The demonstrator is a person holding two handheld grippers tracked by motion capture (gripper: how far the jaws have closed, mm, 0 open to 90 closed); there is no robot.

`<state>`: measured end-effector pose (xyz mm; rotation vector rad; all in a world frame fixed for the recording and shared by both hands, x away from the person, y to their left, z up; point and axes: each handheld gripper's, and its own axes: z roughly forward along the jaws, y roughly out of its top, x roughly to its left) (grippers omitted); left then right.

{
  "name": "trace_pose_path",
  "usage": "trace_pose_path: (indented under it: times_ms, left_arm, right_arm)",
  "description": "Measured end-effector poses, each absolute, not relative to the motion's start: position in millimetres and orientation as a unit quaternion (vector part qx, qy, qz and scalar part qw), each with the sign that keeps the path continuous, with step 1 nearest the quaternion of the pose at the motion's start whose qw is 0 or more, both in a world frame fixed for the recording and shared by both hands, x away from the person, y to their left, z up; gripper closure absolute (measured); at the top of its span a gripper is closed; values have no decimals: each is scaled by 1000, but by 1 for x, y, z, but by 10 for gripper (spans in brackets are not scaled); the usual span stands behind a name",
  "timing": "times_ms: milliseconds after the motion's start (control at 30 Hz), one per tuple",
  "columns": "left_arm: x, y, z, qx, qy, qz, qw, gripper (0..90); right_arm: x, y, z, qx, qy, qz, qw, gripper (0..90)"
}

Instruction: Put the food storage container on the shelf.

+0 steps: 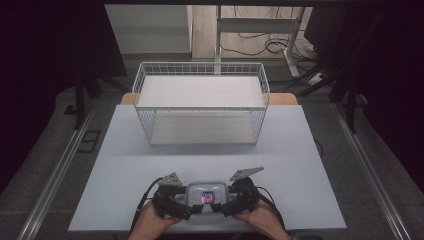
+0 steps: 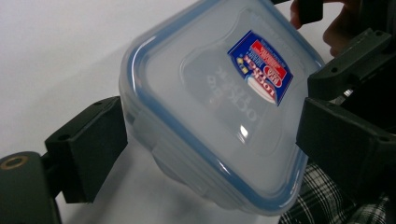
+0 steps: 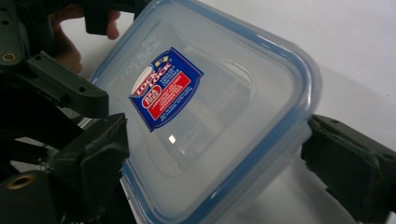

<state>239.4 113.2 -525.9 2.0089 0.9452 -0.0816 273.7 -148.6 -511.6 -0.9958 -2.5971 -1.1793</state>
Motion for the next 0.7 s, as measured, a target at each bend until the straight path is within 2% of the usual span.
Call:
trace_pose_path:
  times_ms: [33,67,100,133,167,200,233,300,367,467,533,633,667,700]
  left_arm:
    - [239,113,-526,810,381,-33,444,115]
    - [237,115,-525,808,386,-35,443,115]
    - [235,118,-524,806,392,-40,443,180]
    - [235,120,-524,803,396,-47,443,180]
    - [234,124,-525,798,402,-62,445,255]
    - [233,127,-525,795,404,-69,448,255]
    - [230,132,-526,787,407,-77,457,332]
    - [229,134,-525,787,405,-76,460,393]
    - [228,138,-525,784,401,-82,467,413]
    - [226,146,-525,768,404,-93,488,514]
    - [226,147,-526,765,403,-95,493,537]
    - [227,150,-524,757,402,-86,508,560]
    - [227,153,-522,743,403,-77,529,597]
    - [229,158,-515,734,402,-63,544,745]
  right_arm:
    - [274,-149,-512,-329,-858,-390,60,106]
    - [273,-150,-510,-330,-857,-391,55,154]
    - [270,-154,-504,-335,-856,-392,51,213]
    - [270,-154,-504,-335,-856,-392,51,213]
    - [268,-159,-504,-345,-851,-392,60,282]
    - [268,-159,-504,-345,-851,-392,60,282]
    - [268,-166,-504,-360,-840,-397,82,355]
    - [267,-170,-506,-361,-837,-398,100,390]
    - [266,-172,-506,-359,-837,-400,101,403]
    - [265,-179,-503,-366,-826,-412,116,498]
    - [267,-183,-505,-372,-815,-423,137,526]
    - [268,-184,-506,-377,-810,-426,145,536]
    - [268,-185,-506,-376,-809,-428,146,546]
    - [269,-187,-505,-378,-799,-439,158,570]
